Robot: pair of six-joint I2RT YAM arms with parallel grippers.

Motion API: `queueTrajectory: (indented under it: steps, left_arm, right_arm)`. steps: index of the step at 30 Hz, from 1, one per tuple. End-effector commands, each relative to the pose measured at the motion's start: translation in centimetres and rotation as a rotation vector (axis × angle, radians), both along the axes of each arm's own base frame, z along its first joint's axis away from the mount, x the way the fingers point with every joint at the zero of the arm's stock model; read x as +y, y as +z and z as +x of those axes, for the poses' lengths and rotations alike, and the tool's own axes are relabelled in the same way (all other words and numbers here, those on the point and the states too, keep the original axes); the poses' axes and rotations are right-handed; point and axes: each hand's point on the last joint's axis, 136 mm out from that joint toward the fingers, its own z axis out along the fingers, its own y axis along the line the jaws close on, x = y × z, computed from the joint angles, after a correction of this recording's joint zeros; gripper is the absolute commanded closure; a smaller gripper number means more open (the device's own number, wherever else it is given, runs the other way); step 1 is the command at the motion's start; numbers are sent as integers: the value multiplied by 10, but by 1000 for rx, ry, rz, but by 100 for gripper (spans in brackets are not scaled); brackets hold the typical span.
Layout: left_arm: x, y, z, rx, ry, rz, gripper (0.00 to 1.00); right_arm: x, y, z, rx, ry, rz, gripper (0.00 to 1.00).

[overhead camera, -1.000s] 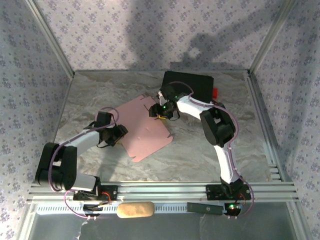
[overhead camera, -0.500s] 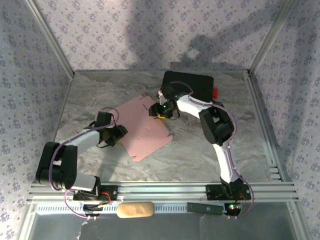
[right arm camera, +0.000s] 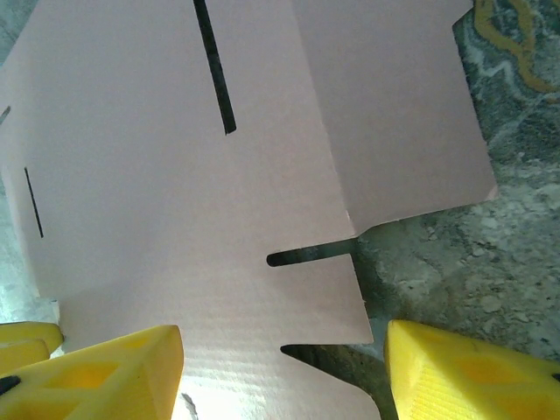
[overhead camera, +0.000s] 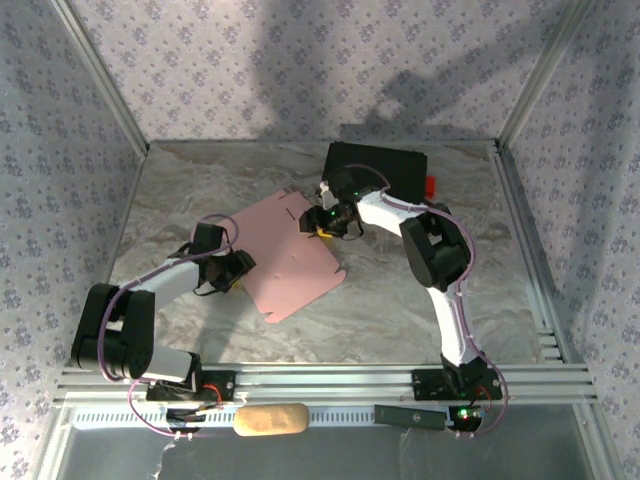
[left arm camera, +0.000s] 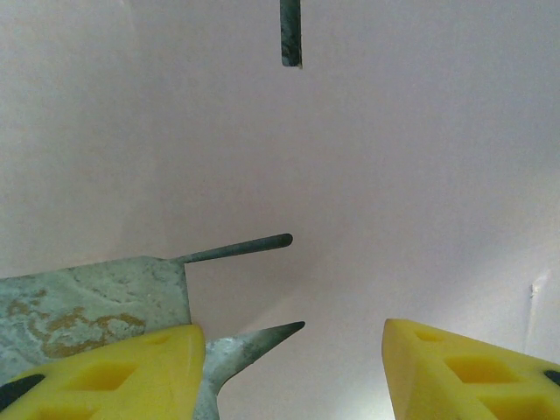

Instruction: Fold the paper box

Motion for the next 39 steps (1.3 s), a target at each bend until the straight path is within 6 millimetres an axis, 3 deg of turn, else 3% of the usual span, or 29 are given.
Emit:
queueTrajectory:
  steps: [1, 4, 8, 17, 29, 35, 39]
  left_arm:
    - [0, -11, -4, 17, -25, 23, 43]
    - [-1, -11, -3, 15, -24, 22, 43]
    - [-1, -10, -3, 13, -26, 22, 43]
    - [-2, -12, -2, 17, -31, 20, 43]
    - [-3, -16, -1, 21, -30, 17, 43]
    - [-3, -15, 0, 20, -31, 17, 43]
    - [-3, -14, -1, 14, -29, 16, 43]
  right_arm:
    - [-2, 8, -24, 52, 35, 21, 35]
    - [-17, 16, -26, 33, 16, 2, 35]
    - [-32, 8, -32, 47, 24, -27, 35]
    - [-15, -8, -49, 104, 110, -6, 34]
    - [0, 49, -66, 96, 164, 197, 35]
    - [-8, 74, -67, 82, 137, 268, 37]
    - [-11, 81, -69, 106, 125, 342, 40]
